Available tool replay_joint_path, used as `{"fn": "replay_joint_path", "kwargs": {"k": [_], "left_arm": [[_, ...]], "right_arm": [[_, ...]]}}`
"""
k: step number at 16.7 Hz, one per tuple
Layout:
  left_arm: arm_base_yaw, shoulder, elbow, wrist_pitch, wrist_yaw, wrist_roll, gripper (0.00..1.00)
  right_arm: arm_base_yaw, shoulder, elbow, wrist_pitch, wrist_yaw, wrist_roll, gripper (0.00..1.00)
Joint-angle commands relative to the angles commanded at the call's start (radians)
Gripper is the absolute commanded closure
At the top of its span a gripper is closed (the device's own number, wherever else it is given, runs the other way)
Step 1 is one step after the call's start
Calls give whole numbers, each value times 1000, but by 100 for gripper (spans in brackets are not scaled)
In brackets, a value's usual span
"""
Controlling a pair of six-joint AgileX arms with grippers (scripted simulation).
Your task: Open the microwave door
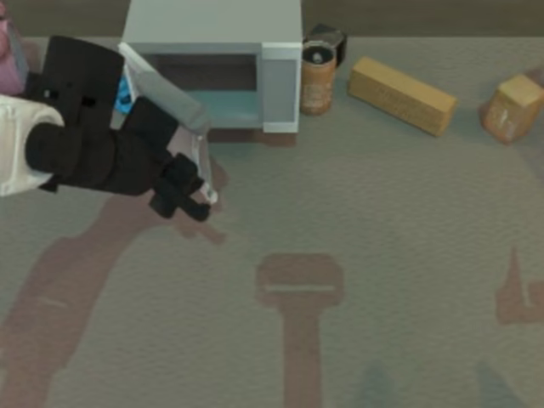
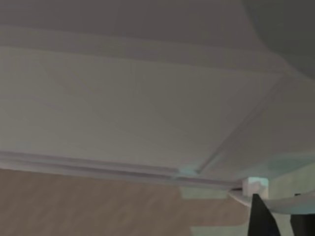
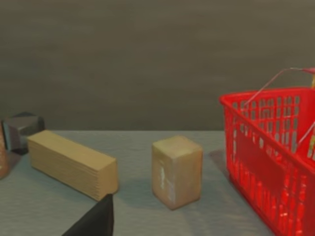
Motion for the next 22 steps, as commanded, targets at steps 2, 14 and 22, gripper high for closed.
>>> {"fn": "replay_joint_path", "kwargs": {"k": [2, 14, 22], "left_arm": [[0, 0, 0, 0, 0, 0, 100], [0, 0, -4, -7, 14, 8, 100], [36, -7, -2, -32, 55, 79, 100]], "right_arm": [[0, 0, 0, 0, 0, 0, 0], [0, 0, 0, 0, 0, 0, 0], [0, 0, 0, 0, 0, 0, 0]]}}
